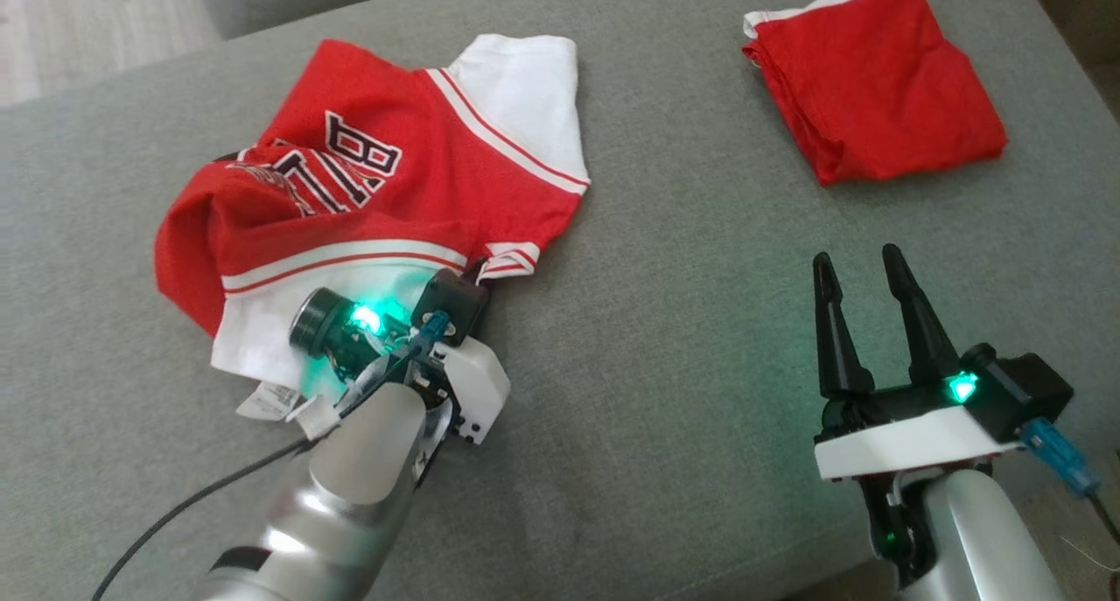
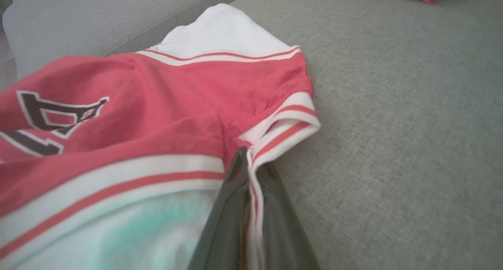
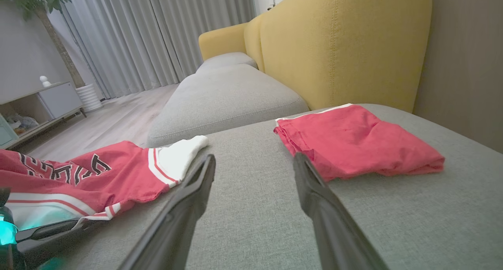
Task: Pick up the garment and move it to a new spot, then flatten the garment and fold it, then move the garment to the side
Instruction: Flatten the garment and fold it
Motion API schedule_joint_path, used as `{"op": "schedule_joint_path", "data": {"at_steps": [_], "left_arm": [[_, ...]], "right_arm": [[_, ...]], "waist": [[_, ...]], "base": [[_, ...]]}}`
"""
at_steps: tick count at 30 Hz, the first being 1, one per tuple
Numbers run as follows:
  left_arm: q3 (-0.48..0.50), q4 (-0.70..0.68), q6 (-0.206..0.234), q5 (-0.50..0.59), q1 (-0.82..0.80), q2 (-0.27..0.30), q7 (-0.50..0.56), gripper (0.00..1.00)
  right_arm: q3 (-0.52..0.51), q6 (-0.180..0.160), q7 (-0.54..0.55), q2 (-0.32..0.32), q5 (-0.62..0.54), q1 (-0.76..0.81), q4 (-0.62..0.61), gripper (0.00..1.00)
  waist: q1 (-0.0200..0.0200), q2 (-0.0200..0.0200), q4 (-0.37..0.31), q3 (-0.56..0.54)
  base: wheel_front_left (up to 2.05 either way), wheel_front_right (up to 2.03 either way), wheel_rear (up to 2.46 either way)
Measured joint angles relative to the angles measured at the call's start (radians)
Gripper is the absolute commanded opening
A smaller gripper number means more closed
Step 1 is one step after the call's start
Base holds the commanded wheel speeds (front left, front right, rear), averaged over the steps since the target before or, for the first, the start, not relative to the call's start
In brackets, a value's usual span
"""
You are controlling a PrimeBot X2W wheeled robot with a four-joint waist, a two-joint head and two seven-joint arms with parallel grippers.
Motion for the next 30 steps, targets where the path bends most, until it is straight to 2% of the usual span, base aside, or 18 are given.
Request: {"op": "schedule_joint_path", "data": {"at_steps": [7,12,17,18,23,26,30], "left_arm": [[0.001,0.002,0.012,-0.014,0.009,0.003,-0.085,0.0],[0.019,-0.056,0.016,-0.027,-0.001,0.036,-0.136,0.0],[0.021,-0.129,-0.017,-0.013,-0.087,0.122,-0.143,0.0],[0.021,-0.129,-0.017,-0.013,-0.087,0.122,-0.143,0.0],[0.023,-0.192,-0.065,0.015,-0.261,0.191,-0.117,0.0],[0.014,-0.218,-0.097,0.019,-0.35,0.19,-0.118,0.0],[0.019,-0.219,-0.116,-0.015,-0.442,0.149,-0.142,0.0]], "right_arm": [[-0.001,0.0,0.0,0.0,-0.001,0.003,0.004,1.0],[0.002,0.0,0.0,0.0,-0.001,0.006,0.014,1.0],[0.01,0.0,0.0,0.0,0.001,0.006,0.02,1.0],[0.01,0.0,0.0,0.0,0.001,0.006,0.02,1.0],[0.026,0.0,0.0,0.0,0.024,0.006,0.028,1.0],[0.041,0.0,0.0,0.0,0.036,0.005,0.033,1.0],[0.049,0.0,0.0,0.0,0.045,0.005,0.037,1.0]], "waist": [[0.0,0.0,0.036,-0.042],[0.0,0.0,0.062,-0.077],[0.0,0.0,0.072,-0.11],[0.0,0.0,0.072,-0.11],[0.0,0.0,0.044,-0.124],[0.0,0.0,0.018,-0.127],[0.0,0.0,-0.014,-0.129]], "base": [[0.0,0.0,0.0],[0.0,0.0,0.0],[0.0,0.0,0.0],[0.0,0.0,0.0],[0.0,0.0,0.0],[0.0,0.0,0.0],[0.0,0.0,0.0]]}}
